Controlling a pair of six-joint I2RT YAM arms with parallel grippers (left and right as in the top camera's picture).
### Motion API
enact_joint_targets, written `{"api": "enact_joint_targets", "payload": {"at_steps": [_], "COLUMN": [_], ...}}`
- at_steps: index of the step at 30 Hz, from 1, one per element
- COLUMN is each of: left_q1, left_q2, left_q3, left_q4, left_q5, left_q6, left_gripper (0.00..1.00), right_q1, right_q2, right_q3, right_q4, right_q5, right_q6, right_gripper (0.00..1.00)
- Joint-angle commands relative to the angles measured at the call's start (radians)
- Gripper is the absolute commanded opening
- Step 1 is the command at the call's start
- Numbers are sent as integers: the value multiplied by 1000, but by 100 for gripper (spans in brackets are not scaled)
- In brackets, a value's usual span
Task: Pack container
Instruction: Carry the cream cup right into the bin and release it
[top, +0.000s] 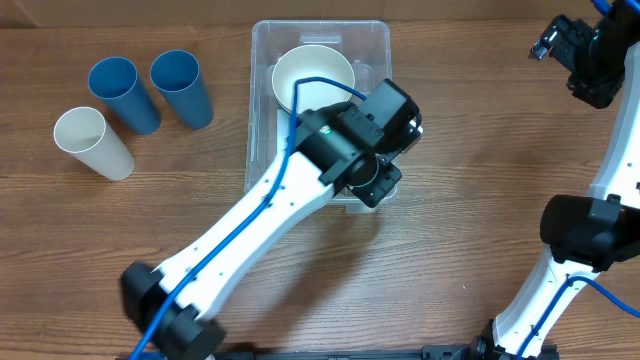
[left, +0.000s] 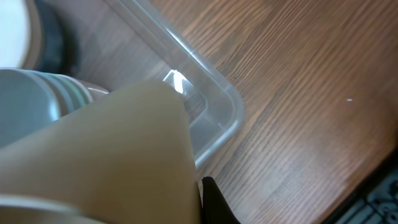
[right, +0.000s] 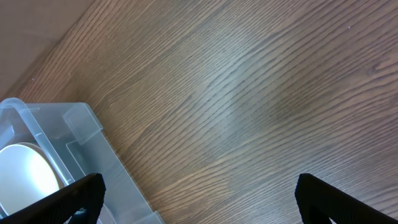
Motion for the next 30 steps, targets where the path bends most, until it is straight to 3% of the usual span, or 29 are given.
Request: {"api": "enact_joint_targets", "payload": {"at_steps": [1,23,28,30], "left_q1": [-6,-7,-7,-6], "left_q2": [117,191,212,212], "left_q3": [-6,-6,-6,-6], "left_q4": [21,68,54,68], "left_q5": [10,46,46,46], "left_q6": [-13,95,100,100], "left_gripper": [4,5,40,46], "right_q1": [-3,-3,-3,-3], "right_q2": [-23,-23,-23,-23], "right_q3": [24,24,24,24], "right_q4": [6,6,6,6], "right_q5": [-5,-5,-5,-5], "right_q6": [6,6,6,6], "right_gripper": [100,100,100,100]}}
